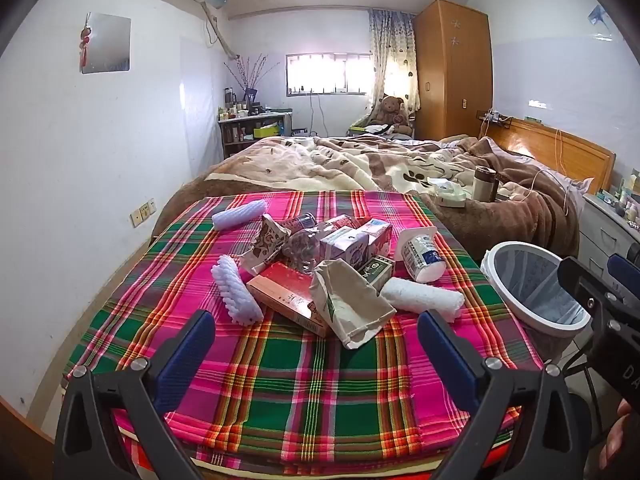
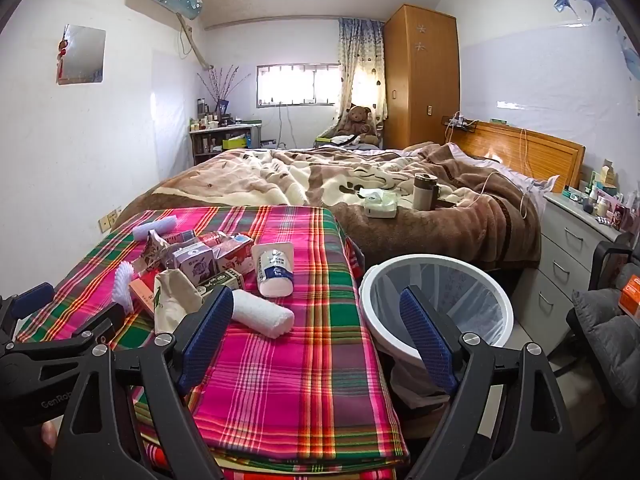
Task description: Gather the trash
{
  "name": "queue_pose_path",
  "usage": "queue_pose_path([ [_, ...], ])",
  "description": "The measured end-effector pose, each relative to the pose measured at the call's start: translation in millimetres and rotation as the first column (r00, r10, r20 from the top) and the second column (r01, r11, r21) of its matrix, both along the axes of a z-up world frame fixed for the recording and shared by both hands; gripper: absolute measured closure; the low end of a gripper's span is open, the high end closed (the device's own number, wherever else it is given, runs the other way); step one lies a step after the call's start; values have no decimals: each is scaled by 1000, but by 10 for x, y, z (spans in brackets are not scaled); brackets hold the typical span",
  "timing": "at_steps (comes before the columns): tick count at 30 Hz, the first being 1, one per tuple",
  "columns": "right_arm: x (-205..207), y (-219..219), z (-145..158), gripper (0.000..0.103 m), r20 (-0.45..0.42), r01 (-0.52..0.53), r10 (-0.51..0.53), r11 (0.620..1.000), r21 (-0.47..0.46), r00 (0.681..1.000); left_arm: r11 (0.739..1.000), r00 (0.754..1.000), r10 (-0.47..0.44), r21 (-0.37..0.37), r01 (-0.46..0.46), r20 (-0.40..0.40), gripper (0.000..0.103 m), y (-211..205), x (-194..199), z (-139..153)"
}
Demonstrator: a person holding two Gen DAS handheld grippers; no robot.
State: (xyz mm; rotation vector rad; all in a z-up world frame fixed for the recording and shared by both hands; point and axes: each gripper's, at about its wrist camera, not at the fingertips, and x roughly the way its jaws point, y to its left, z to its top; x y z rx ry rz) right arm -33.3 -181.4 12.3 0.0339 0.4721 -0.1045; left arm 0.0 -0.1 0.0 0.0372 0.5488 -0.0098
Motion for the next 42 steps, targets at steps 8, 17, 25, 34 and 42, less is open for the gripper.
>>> queue_pose_path([
  [8,4,4,-7,16,-3,-4,4,1000,-1,1000,1000,1000,-6,-2,6,-12,0,-39,19,-23],
  [17,8,6,1,16,-7,-11,11,1000,5,1000,1000,1000,-1,-2,1,-20,0,-5,38,-67],
  [25,27,20,-29,16,-19,-12,12,1000,2,1000,1000,1000,2,-8,-2,-24,0,21,56,-79],
  [34,25,9,-32,16,-25,-18,19,1000,10,1000,1000,1000,3,-5,-3,-24,0,19,43,-86],
  [42,25,8,-20,16,-24,-17,17,1000,11,1000,1000,1000,2,-3,-2,-24,0,22,5,-73],
])
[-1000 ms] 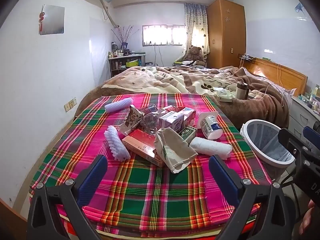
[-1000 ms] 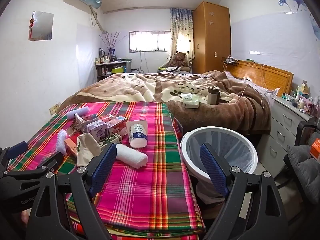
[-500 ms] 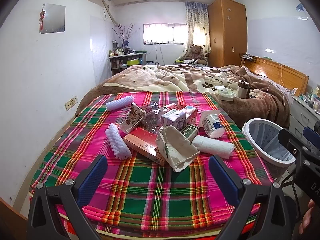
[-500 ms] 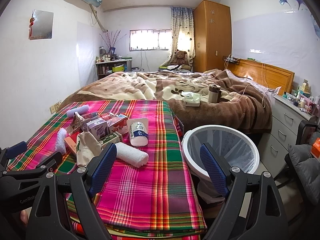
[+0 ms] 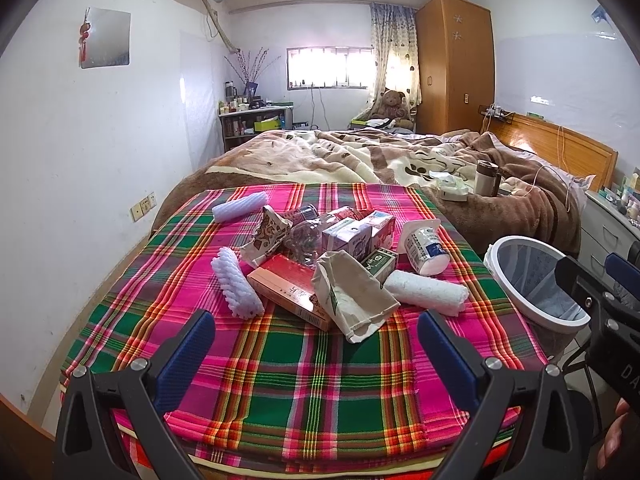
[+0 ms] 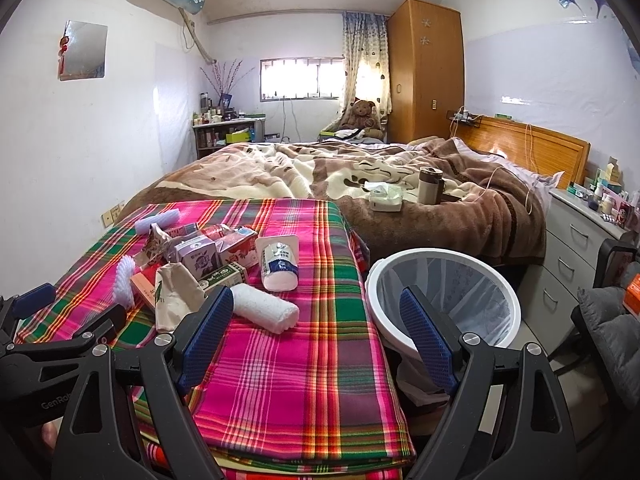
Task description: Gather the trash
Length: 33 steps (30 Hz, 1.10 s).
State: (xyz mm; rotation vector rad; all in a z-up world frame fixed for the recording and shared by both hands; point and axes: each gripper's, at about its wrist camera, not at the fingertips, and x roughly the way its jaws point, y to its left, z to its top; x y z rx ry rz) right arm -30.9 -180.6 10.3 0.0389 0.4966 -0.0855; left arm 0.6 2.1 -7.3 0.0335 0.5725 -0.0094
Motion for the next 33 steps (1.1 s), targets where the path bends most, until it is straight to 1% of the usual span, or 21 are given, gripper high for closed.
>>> queue_pose_path([
  [33,-5,3,-4,16,0,1,-1,1000,-1,1000,1000,1000,1,-5,-1,-4,0,13,22,33],
])
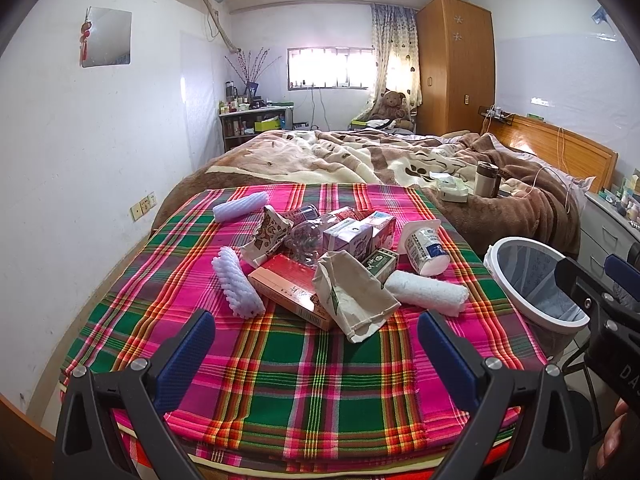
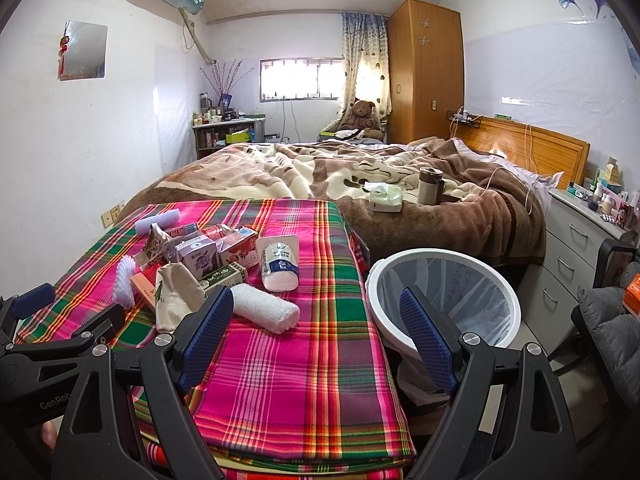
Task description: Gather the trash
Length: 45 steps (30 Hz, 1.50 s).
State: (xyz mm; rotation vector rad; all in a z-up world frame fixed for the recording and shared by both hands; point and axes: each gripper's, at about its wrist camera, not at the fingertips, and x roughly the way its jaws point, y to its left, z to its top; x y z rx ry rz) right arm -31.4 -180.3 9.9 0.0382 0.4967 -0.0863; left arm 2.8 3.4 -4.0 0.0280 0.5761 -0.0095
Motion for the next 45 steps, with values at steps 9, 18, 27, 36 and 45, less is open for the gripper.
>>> queue_pose_path([
  [9,-2,2,-7,16,-2,-2,2,1000,2,1000,1000,1000,1,1,-1,0,0,11,6,-9],
  [18,4,10,-13,16,-4,-2,2,1000,1,1000,1000,1000,1,0,-1,-2,0,22,3,-15],
  [27,71,-10,-51,16,-5,-24,24,1000,8,1000,1000,999,-9,-6,9,-31,0,72,131,-117],
  [36,595,-46,-369,16,-84,-162,159,986,-35,984,988,983,-119,-118,103,-141,3,186,460,-363],
  [45,919,95,-622,16,-223,-319,308,948,-12,925,968,958,-125,-243,61,-259,18,360,793,-570],
])
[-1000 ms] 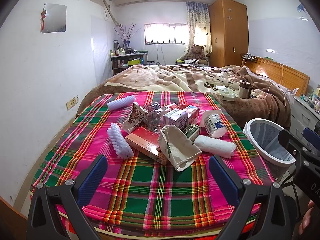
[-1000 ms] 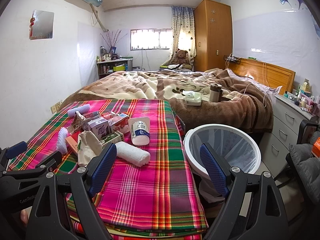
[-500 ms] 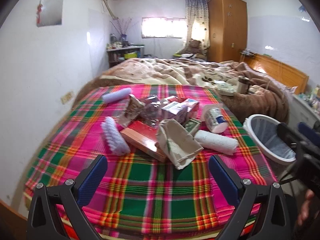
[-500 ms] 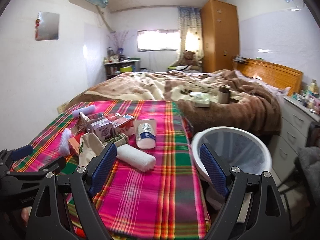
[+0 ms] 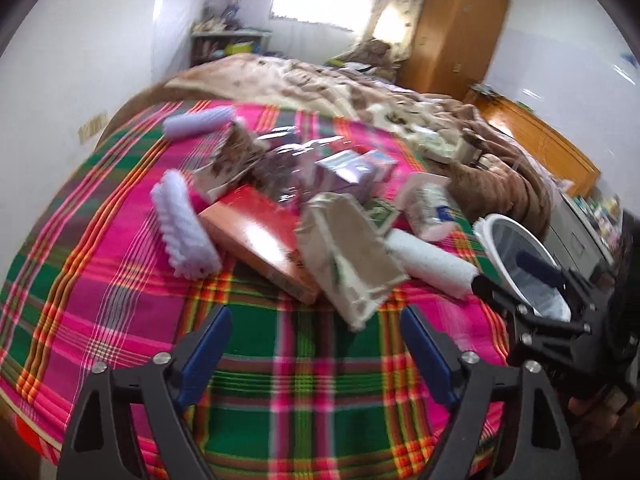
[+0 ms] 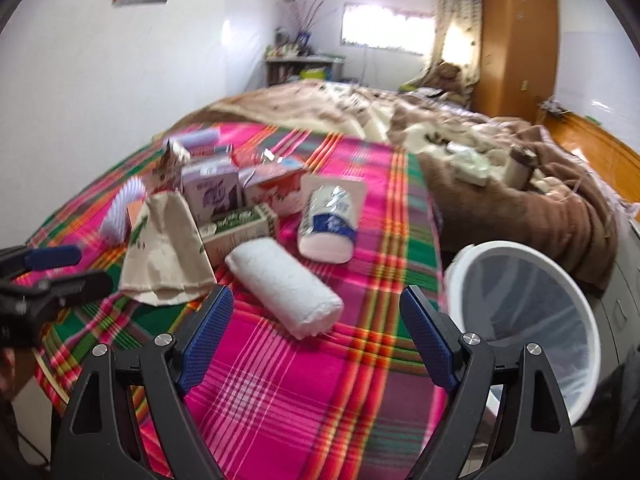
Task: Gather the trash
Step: 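Grasp the paper bag with the left tool while the right tool grasps the white towel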
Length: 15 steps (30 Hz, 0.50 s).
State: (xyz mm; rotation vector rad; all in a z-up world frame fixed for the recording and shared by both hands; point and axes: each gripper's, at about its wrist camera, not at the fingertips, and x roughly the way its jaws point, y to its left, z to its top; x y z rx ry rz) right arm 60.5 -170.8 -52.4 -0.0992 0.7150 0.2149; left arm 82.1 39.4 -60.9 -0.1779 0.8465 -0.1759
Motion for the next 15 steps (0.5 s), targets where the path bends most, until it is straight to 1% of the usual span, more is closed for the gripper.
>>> queue_pose_path([
  [4,105,44,-66,16,-45,-35,33,999,-40,998,997,997,72,-31,-73,-9,18,207,122,-20],
  [6,146,85,-82,21,-54,-41,38,998,-57,998,995,995,98,-33,-98,-27,18,294,205,-49],
  [7,154,101,-87,25,-55,-44,40,997,-59,998,993,994,106,-49,-108,-37,18,336,234,-62],
  [9,181,106,-91,26,-64,-44,41,998,-54,997,990,992,113,-80,-117,-49,18,408,281,-82],
  [11,220,108,-107,26,-77,-42,38,998,-44,996,988,988,139,-66,-143,-66,19,424,302,-95],
  [12,228,111,-115,28,-84,-45,41,998,-41,996,989,991,125,-68,-128,-52,20,402,292,-82],
  [14,254,129,-143,39,-98,-53,49,998,-40,994,990,995,87,-103,-92,-52,20,366,303,-79],
  [15,259,140,-154,41,-107,-57,52,998,-41,993,989,996,70,-125,-77,-60,21,340,323,-90],
])
